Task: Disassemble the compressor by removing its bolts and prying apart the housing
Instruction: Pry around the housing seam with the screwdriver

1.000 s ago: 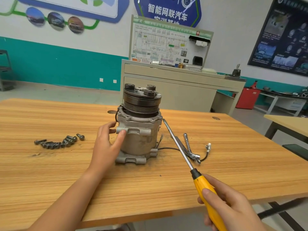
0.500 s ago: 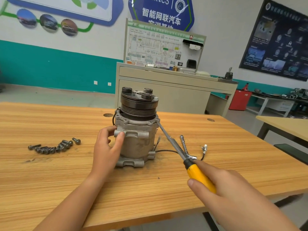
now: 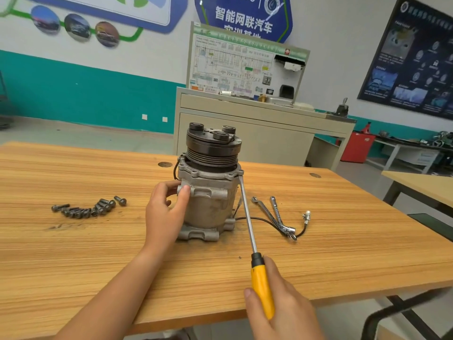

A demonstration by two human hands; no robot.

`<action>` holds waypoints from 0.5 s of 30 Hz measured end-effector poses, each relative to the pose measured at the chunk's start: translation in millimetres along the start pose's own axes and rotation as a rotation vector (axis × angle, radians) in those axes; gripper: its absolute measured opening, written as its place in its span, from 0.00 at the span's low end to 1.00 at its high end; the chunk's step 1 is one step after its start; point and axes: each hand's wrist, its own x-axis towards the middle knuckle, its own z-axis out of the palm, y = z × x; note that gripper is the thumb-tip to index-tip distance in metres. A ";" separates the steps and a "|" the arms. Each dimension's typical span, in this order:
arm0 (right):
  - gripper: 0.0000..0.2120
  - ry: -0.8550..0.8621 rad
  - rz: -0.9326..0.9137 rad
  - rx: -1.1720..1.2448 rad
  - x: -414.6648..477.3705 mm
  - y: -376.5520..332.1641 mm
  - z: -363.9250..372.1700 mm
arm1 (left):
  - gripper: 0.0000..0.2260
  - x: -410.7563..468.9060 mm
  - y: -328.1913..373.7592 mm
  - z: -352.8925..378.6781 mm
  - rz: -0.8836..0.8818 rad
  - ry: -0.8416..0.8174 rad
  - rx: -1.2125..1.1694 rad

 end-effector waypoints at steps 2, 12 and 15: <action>0.28 0.000 -0.028 -0.027 5.1 0.3 -21.7 | 0.04 0.0 1.0 -0.1 -0.014 -0.005 -0.005; 0.24 0.087 -0.009 0.111 6.7 -6.9 -29.6 | 0.02 -1.5 1.7 2.3 -0.030 0.007 -0.003; 0.25 0.130 0.009 0.162 7.5 -2.8 -19.5 | 0.04 -2.9 3.3 2.6 -0.034 0.014 -0.017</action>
